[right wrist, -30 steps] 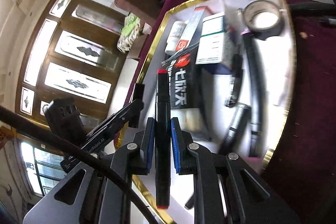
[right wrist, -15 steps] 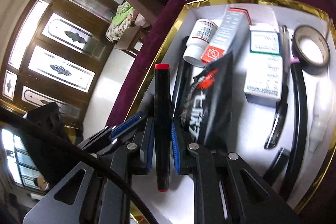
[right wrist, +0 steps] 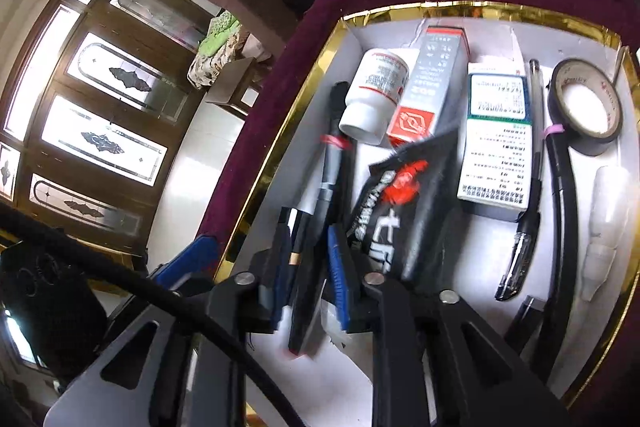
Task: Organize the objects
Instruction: 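Lower the tube and marker into the tray and open both grippers, then move both open grippers back over the table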
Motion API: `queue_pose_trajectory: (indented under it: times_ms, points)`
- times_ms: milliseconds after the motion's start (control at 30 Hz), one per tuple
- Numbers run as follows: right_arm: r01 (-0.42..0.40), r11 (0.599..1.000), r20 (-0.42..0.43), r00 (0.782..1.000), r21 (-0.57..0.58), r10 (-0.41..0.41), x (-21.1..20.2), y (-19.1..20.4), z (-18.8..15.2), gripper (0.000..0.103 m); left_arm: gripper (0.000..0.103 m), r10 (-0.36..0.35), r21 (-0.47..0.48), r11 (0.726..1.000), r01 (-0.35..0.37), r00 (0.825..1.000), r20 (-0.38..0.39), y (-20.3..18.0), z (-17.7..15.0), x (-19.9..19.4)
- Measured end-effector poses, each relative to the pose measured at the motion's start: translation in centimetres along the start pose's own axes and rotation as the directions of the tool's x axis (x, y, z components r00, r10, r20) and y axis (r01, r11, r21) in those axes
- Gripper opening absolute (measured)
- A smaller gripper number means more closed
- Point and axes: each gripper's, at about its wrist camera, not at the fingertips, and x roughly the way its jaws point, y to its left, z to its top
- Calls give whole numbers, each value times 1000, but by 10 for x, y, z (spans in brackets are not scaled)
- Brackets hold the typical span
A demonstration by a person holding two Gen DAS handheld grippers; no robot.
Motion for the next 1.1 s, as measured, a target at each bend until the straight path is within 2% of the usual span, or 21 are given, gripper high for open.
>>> queue_pose_trajectory:
  times_ms: [133,333,433,600,700,767,833,900,1000,1033,1100]
  points:
    - [25,1000,29,999,-12,-24,-9,2,1,24,57,-19,-37,999,20,999,31,2,0,-11]
    - [-8,1000,90,996,5,7,-37,0,-2,25,57,-20,-95,995,23,999,33,10,-4,-16]
    - [-28,999,132,991,19,25,-57,-11,-8,31,57,-29,-118,992,33,999,33,9,-6,-18]
    - [-49,997,187,982,59,38,-90,-31,-21,32,62,-46,-160,986,49,999,20,2,-9,-20]
    - [-43,996,210,977,78,26,-108,-50,-31,32,63,-96,-175,980,98,995,19,-9,-11,-25]
    - [-43,995,225,974,96,20,-119,-63,-34,32,71,-129,-179,975,129,992,14,-17,-11,-27]
    - [-35,991,251,968,127,2,-135,-86,-44,32,72,-164,-175,971,161,986,0,-30,-10,-28]
    - [-29,987,280,960,161,-17,-151,-105,-52,32,73,-184,-148,972,182,983,-5,-46,-8,-31]
    - [-38,976,316,948,212,-32,-172,-131,-62,32,86,-194,-19,981,194,981,4,-86,-7,-35]
    - [-41,973,326,945,228,-36,-179,-139,-66,33,101,-199,29,980,199,980,6,-99,-8,-34]
    - [-48,963,349,936,267,-50,-192,-158,-75,36,102,-241,109,965,239,970,9,-123,-12,-29]
